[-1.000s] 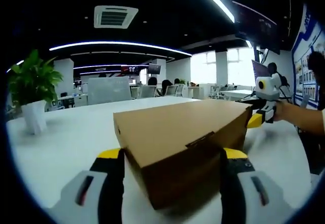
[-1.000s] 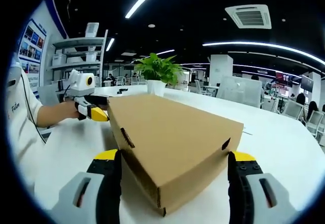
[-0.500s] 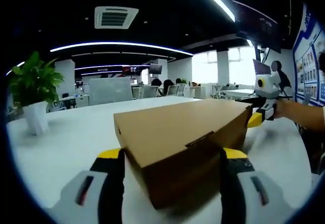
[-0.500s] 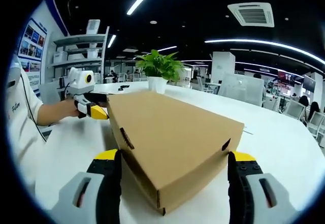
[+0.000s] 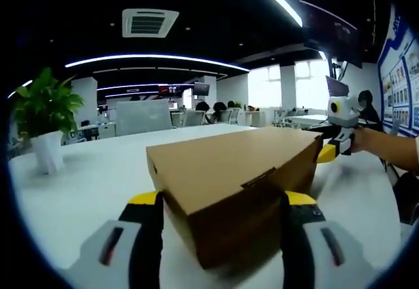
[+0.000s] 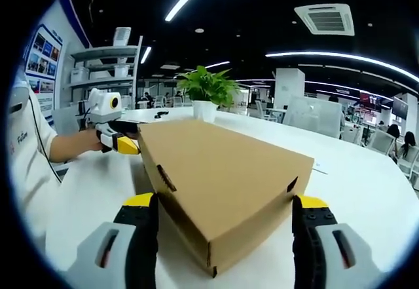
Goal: Operate the shoe box by opening the lid, removing the specified soft item, and placing it in the target area until the item is outside and the box remains undamaged.
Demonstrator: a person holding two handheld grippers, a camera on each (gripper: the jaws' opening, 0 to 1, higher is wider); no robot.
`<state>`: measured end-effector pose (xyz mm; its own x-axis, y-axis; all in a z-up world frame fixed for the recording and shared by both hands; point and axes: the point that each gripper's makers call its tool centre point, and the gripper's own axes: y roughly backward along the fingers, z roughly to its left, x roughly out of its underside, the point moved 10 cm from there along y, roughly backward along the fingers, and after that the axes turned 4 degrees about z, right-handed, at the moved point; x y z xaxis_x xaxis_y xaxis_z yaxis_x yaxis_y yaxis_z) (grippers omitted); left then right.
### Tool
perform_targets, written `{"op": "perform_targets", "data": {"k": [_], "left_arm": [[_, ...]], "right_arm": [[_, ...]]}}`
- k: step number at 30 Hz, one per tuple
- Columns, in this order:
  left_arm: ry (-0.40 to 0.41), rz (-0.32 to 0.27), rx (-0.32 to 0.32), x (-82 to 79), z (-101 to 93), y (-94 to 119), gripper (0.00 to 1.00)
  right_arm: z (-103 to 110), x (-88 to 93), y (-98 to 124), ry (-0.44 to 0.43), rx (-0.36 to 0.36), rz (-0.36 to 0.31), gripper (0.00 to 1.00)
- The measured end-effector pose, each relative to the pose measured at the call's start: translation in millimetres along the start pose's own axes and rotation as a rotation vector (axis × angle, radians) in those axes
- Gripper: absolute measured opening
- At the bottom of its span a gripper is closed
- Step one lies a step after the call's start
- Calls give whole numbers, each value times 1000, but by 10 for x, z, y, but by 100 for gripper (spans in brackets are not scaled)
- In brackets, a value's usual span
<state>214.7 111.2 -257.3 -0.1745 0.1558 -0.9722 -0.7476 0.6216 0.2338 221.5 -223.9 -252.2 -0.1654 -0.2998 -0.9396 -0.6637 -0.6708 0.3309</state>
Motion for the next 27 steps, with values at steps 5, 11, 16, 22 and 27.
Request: {"op": "perform_targets", "data": {"k": [5, 11, 16, 22, 27], "left_arm": [[-16, 0, 0, -7, 10, 26, 74], [-36, 2, 5, -38, 65, 124, 68], [27, -23, 26, -71, 84, 222, 70], [96, -44, 25, -126, 107, 340, 65], [130, -42, 52, -154, 103, 424, 73]], "right_arm": [[32, -12, 74, 12, 15, 18, 80], [61, -9, 217, 90, 45, 66, 75], [34, -3, 348, 81, 68, 30, 74], [82, -107, 503, 92, 89, -32, 73], [132, -164, 643, 209, 157, -25, 62]]}}
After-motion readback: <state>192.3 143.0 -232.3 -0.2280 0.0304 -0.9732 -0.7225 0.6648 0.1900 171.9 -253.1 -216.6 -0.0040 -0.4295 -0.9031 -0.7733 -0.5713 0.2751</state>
